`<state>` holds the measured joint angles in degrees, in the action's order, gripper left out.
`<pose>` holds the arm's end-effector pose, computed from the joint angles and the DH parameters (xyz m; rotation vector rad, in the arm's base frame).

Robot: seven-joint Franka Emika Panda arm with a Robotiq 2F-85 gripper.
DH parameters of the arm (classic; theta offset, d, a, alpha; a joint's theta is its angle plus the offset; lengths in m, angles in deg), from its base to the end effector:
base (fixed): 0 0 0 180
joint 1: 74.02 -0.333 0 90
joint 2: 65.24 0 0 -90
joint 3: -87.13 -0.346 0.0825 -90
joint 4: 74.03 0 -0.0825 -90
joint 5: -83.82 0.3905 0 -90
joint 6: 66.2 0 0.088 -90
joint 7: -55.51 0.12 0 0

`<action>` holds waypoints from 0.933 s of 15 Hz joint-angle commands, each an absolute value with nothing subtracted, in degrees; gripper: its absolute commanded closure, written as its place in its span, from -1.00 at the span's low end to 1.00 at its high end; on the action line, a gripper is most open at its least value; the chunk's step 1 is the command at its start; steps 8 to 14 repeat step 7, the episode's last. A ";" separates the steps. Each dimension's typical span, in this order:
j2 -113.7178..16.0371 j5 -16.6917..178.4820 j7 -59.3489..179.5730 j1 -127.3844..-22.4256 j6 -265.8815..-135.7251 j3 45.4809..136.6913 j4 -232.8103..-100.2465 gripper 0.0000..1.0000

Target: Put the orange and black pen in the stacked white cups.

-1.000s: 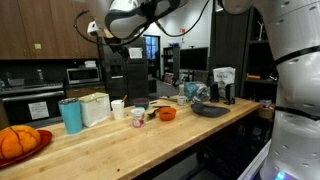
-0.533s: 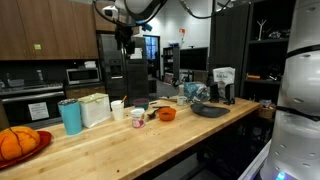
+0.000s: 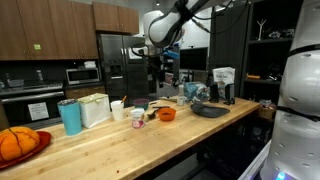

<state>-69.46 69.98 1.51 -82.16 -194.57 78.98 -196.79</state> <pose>0.5275 0.1456 0.4675 2.2406 1.8148 0.1328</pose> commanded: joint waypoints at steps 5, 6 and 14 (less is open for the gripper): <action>-67.50 70.13 11.83 -82.23 -185.73 79.33 -199.49 -1.00; -67.27 70.12 12.29 -82.34 -185.22 79.20 -199.48 -1.00; -67.17 70.12 12.28 -82.39 -185.33 79.16 -199.48 -1.00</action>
